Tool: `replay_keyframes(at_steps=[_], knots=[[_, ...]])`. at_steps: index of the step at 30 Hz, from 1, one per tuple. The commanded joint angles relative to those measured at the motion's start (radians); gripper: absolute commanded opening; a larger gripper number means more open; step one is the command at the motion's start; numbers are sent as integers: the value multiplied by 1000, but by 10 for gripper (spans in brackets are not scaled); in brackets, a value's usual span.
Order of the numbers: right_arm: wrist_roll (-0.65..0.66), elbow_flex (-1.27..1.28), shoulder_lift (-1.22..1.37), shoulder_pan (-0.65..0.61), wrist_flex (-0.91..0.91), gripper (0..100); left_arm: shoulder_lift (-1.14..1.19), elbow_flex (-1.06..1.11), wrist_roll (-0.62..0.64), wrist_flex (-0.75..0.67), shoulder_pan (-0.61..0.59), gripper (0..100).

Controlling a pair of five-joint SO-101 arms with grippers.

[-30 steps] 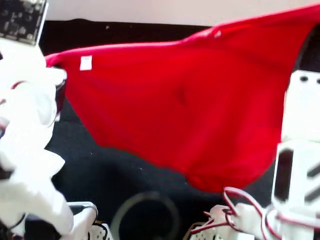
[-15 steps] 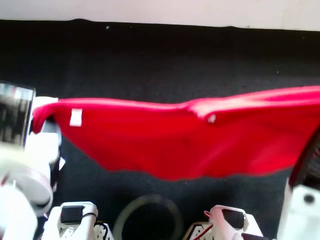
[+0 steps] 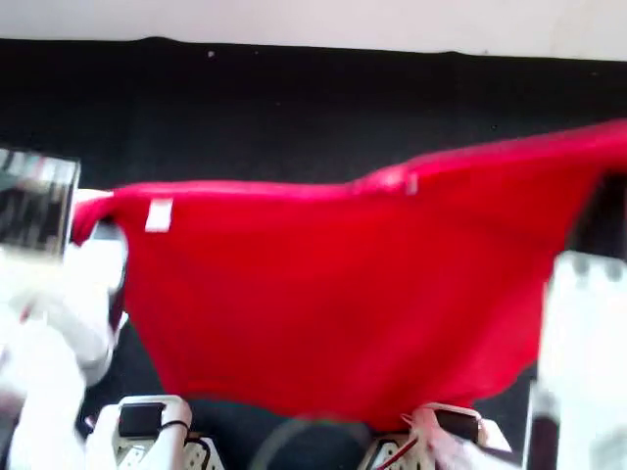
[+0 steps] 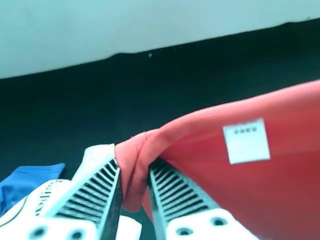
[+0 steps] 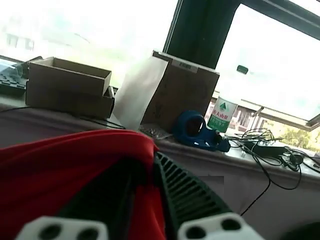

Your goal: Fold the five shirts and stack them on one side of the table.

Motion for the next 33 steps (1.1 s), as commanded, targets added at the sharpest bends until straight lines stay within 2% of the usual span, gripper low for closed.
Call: replay_keyframes(at_steps=[1,9,15,19,22,33], knots=[[0,114,136,8,-68,5,148,50,5,-121,-4,8],[5,320,426,8,-248,5,498,74,6,-348,4,8],[3,332,628,10,-484,5,707,25,3,-562,4,8],[2,332,661,1,-593,5,816,-143,3,-566,5,8],[2,340,668,-16,-605,5,914,-260,3,-554,10,8],[0,338,926,-116,-410,5,1288,-387,2,-531,13,8]])
